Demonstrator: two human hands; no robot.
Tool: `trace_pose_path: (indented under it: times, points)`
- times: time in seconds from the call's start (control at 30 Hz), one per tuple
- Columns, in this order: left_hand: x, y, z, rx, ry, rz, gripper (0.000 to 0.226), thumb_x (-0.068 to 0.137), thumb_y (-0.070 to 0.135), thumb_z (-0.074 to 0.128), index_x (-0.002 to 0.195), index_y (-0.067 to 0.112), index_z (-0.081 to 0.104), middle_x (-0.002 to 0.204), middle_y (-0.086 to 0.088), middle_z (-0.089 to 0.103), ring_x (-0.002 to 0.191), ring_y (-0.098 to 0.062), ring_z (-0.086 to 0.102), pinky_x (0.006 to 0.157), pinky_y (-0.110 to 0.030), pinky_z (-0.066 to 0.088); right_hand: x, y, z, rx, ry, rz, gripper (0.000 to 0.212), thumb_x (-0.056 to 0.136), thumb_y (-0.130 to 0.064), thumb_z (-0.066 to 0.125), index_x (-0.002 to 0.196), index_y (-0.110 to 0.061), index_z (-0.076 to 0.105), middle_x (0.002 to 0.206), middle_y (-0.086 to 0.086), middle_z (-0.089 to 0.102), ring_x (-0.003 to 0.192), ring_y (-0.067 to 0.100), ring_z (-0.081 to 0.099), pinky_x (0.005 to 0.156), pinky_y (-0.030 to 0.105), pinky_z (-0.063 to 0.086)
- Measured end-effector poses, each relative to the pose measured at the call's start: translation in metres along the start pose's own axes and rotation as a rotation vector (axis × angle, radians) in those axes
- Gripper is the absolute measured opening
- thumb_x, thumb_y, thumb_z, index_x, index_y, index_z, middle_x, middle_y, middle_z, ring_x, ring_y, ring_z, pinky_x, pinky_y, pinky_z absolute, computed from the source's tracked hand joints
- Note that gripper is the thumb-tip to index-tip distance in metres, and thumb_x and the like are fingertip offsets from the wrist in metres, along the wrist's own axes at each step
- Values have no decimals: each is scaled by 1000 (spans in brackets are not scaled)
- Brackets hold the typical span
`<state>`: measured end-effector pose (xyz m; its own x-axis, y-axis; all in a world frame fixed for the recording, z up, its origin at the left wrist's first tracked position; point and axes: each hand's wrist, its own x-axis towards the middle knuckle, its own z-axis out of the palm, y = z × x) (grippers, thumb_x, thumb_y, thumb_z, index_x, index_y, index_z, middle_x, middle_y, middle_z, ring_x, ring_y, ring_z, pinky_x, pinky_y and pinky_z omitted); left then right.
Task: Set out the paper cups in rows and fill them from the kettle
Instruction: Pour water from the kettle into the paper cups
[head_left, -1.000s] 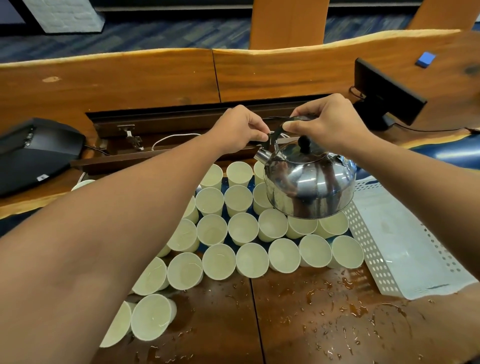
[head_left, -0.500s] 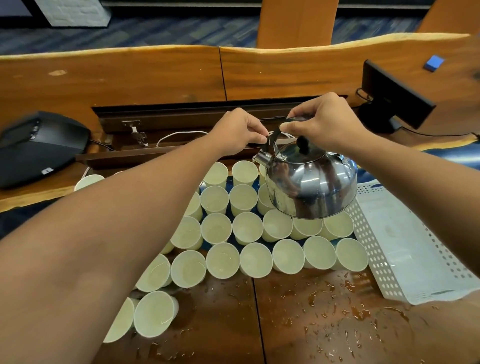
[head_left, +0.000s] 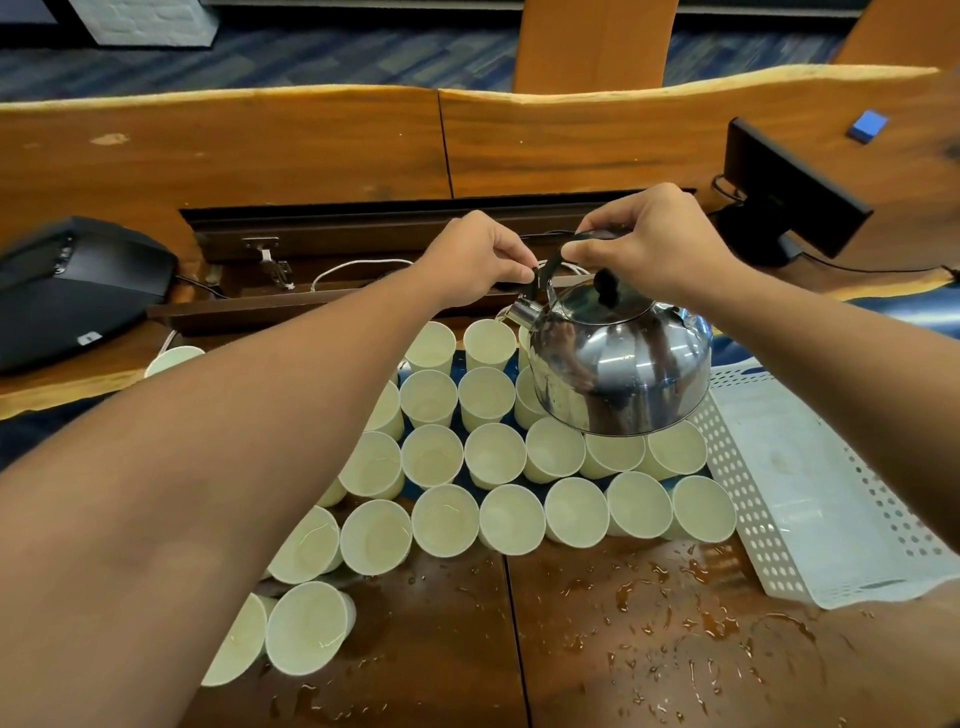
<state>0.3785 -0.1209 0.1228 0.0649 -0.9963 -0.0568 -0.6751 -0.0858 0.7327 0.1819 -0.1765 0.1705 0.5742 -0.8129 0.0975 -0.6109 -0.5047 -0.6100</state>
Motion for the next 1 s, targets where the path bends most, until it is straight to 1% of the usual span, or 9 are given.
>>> trace_pose_path:
  times: [0.07, 0.13, 0.27, 0.4, 0.5, 0.6, 0.73, 0.9, 1.0]
  points:
    - [2, 0, -2, 9, 0, 6, 18, 91, 22, 70, 108, 23, 76, 106, 6, 69, 101, -9, 59, 89, -29, 47, -2, 2, -1, 24, 17, 0, 23, 83, -43, 76, 86, -20, 77, 80, 3, 73, 78, 16, 69, 74, 39, 58]
    - [4, 1, -4, 14, 3, 9, 18, 90, 23, 70, 107, 24, 76, 109, 5, 70, 102, -10, 60, 91, -30, 49, -4, 4, -2, 49, 36, 4, 23, 83, -43, 76, 86, -20, 77, 79, 2, 73, 77, 15, 69, 73, 38, 58]
    - [8, 7, -6, 23, 2, 31, 17, 91, 24, 70, 107, 24, 76, 101, 10, 67, 99, -7, 57, 90, -28, 46, -5, 6, -6, 81, 61, 8, 24, 83, -42, 75, 88, -19, 77, 82, 2, 73, 79, 17, 67, 75, 36, 55]
    - [15, 14, -6, 14, 3, 60, 16, 90, 23, 70, 105, 25, 77, 97, 13, 66, 90, -1, 55, 87, -26, 44, -5, 7, -15, 83, 65, 6, 23, 83, -42, 76, 87, -19, 77, 81, 3, 73, 78, 18, 68, 74, 38, 55]
    - [19, 19, -3, 10, -3, 72, 15, 90, 23, 71, 103, 25, 77, 98, 11, 68, 93, -4, 57, 88, -27, 45, -6, 9, -22, 72, 73, 10, 22, 83, -41, 76, 87, -19, 77, 82, 4, 74, 82, 19, 68, 76, 37, 56]
    - [24, 23, 2, 0, -15, 96, 15, 89, 22, 72, 103, 24, 78, 96, 11, 69, 91, -2, 59, 88, -27, 47, -9, 14, -28, 55, 80, 22, 23, 82, -42, 77, 87, -20, 77, 81, 5, 73, 76, 16, 66, 75, 37, 55]
    - [28, 29, 11, -8, -29, 107, 15, 89, 22, 72, 103, 23, 77, 96, 12, 68, 92, -3, 58, 87, -26, 46, -12, 20, -34, 36, 83, 52, 22, 81, -42, 77, 89, -21, 78, 82, 0, 73, 80, 13, 68, 75, 34, 57]
    - [33, 33, 21, -16, -53, 105, 15, 90, 22, 71, 104, 24, 77, 97, 12, 67, 93, -3, 58, 91, -28, 48, -15, 25, -39, -2, 78, 64, 22, 82, -41, 77, 88, -20, 78, 82, 0, 73, 81, 15, 68, 74, 35, 57]
    - [33, 34, 25, -17, -52, 109, 16, 90, 22, 71, 106, 22, 77, 98, 10, 67, 95, -4, 58, 90, -27, 47, -14, 29, -39, -13, 82, 66, 25, 81, -42, 77, 90, -19, 77, 82, 0, 72, 80, 14, 67, 72, 32, 56]
